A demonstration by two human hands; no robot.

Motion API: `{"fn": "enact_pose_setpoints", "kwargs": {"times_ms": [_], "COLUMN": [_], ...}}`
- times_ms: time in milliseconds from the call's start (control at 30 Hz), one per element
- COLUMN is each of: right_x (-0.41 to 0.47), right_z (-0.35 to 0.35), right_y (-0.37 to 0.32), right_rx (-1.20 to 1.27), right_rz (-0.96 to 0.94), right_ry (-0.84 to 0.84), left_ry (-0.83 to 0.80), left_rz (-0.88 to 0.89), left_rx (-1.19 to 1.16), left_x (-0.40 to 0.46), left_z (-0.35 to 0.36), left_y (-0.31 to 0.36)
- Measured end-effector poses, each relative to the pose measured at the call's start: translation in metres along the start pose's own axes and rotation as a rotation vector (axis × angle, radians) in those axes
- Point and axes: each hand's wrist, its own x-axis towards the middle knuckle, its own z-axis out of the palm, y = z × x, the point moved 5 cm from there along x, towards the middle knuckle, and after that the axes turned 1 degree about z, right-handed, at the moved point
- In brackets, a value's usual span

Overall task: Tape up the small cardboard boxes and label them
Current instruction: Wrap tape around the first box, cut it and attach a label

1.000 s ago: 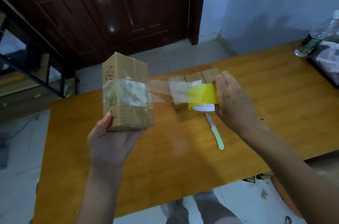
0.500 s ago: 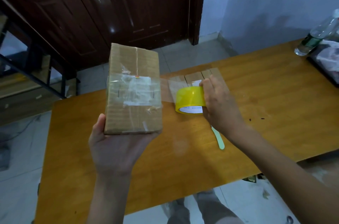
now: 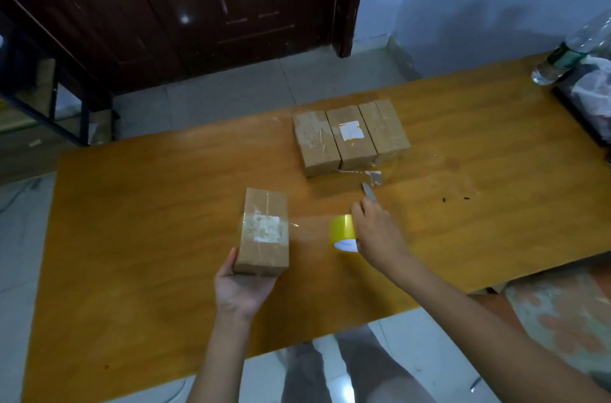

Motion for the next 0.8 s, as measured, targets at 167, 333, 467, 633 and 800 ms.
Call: {"fn": "enact_pose_setpoints", "kwargs": {"times_ms": [167, 333, 467, 633, 800], "right_x": [0.005, 0.011, 0.009, 0.004, 0.000], "right_z": [0.026, 0.032, 0.033, 0.035, 0.040], "right_y": [0.005, 0.002, 0.002, 0.004, 0.011], "right_rx": [-0.058, -0.056, -0.041, -0.034, 0.024], "right_rz": [0.017, -0.001, -0.037, -0.058, -0.067], "right_ry": [-0.090, -0.117, -0.126, -0.143, -0.145], "left_ry": [0.122, 0.349, 0.546, 0.199, 0.085], "left_rz": [0.099, 0.434, 0.792, 1.124, 1.016], "left_rx": [0.215, 1.028, 1.455, 1.901, 2.437], "left_x": [0.023, 0.017, -0.006, 0.011, 0.061], "left_z": [-0.030, -0.044, -0.025, 0.061, 0.059], "left_y": [0.007, 0.028, 0.051, 0.030, -0.002]}}
